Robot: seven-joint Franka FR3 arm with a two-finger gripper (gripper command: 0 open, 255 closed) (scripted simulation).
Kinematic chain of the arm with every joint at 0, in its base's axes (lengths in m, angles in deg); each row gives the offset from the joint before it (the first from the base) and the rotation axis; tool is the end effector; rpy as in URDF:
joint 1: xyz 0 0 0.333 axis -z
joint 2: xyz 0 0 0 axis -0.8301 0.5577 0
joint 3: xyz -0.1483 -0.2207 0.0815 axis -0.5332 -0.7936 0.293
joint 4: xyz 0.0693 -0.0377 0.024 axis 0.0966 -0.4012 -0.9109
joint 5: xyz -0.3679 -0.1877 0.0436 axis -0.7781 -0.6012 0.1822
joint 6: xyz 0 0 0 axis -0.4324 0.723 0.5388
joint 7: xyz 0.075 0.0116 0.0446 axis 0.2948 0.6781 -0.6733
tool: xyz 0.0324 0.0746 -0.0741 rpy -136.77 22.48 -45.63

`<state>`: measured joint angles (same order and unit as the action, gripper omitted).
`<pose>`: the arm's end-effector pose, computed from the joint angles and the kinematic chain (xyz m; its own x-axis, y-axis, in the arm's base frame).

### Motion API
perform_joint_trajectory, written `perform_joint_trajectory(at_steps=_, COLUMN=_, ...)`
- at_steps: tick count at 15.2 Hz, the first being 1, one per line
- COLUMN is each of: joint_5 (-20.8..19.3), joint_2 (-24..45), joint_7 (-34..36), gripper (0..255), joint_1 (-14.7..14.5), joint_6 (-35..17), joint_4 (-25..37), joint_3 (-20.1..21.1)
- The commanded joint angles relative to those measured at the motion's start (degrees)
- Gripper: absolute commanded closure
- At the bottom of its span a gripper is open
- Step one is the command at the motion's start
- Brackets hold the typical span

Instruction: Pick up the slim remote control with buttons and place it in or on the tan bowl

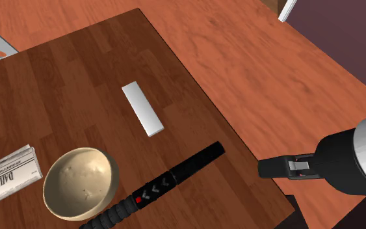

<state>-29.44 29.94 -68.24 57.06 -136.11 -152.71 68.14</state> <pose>0.3748 -0.0288 0.5684 0.9800 -0.1873 0.0675 -0.1758 -0.9732 -0.1482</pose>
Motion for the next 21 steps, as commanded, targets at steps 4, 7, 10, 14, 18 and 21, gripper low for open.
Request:
perform_joint_trajectory(at_steps=4, joint_5=0.62, joint_2=5.53, joint_7=0.76, gripper=0, joint_1=-1.42, joint_6=-3.33, joint_4=1.93, joint_3=2.10)
perform_joint_trajectory(at_steps=7, joint_5=0.94, joint_2=11.26, joint_7=1.55, gripper=0, joint_1=-2.66, joint_6=-6.27, joint_4=4.44, joint_3=4.14)
perform_joint_trajectory(at_steps=10, joint_5=0.91, joint_2=17.16, joint_7=2.42, gripper=0, joint_1=-3.73, joint_6=-8.78, joint_4=7.51, joint_3=6.13)
perform_joint_trajectory(at_steps=14, joint_5=0.24, joint_2=25.21, joint_7=3.77, gripper=0, joint_1=-5.00, joint_6=-11.40, joint_4=12.46, joint_3=8.68)
perform_joint_trajectory(at_steps=18, joint_5=-1.19, joint_2=33.47, joint_7=5.38, gripper=0, joint_1=-6.21, joint_6=-13.13, joint_4=18.40, joint_3=11.05)
perform_joint_trajectory(at_steps=21, joint_5=-2.76, joint_2=39.81, joint_7=6.72, gripper=0, joint_1=-7.24, joint_6=-13.81, joint_4=23.52, joint_3=12.62)
